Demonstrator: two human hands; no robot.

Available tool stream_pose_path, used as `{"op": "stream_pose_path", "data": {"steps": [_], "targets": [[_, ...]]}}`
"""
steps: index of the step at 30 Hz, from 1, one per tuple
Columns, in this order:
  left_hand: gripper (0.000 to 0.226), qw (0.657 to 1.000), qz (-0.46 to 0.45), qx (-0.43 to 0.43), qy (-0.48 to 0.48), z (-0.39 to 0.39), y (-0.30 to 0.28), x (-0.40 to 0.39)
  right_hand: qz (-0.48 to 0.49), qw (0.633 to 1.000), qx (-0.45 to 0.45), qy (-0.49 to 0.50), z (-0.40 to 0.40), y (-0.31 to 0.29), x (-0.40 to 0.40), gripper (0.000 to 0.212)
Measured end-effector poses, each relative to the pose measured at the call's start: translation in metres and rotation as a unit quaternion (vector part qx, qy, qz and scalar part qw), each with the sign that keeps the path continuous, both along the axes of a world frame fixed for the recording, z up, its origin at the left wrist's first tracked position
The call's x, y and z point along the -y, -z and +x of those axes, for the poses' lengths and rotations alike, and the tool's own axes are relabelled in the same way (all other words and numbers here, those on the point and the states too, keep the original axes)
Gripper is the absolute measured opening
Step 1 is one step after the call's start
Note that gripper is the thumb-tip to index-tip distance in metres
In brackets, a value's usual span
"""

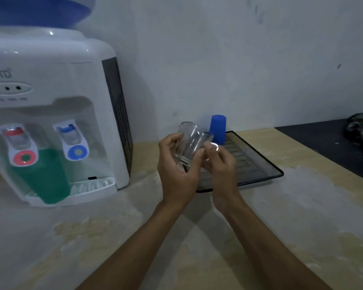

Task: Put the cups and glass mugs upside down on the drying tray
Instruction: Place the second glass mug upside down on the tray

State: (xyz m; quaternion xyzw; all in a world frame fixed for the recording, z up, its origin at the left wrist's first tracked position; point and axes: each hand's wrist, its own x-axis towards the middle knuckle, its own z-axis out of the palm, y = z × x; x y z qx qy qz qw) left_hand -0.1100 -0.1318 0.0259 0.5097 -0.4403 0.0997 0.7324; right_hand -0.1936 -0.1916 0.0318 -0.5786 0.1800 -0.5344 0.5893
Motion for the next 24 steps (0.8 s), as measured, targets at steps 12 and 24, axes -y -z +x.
{"op": "stream_pose_path", "data": {"steps": [12, 24], "targets": [[0.078, 0.961, 0.090, -0.234, 0.119, 0.007, -0.028, -0.004, -0.114, 0.993, -0.019, 0.003, -0.001, 0.002, 0.006, 0.040], [0.097, 0.954, 0.131, -0.215, 0.163, 0.018, -0.036, -0.003, -0.135, 0.988, -0.039, 0.062, -0.001, 0.005, 0.002, 0.059]]}}
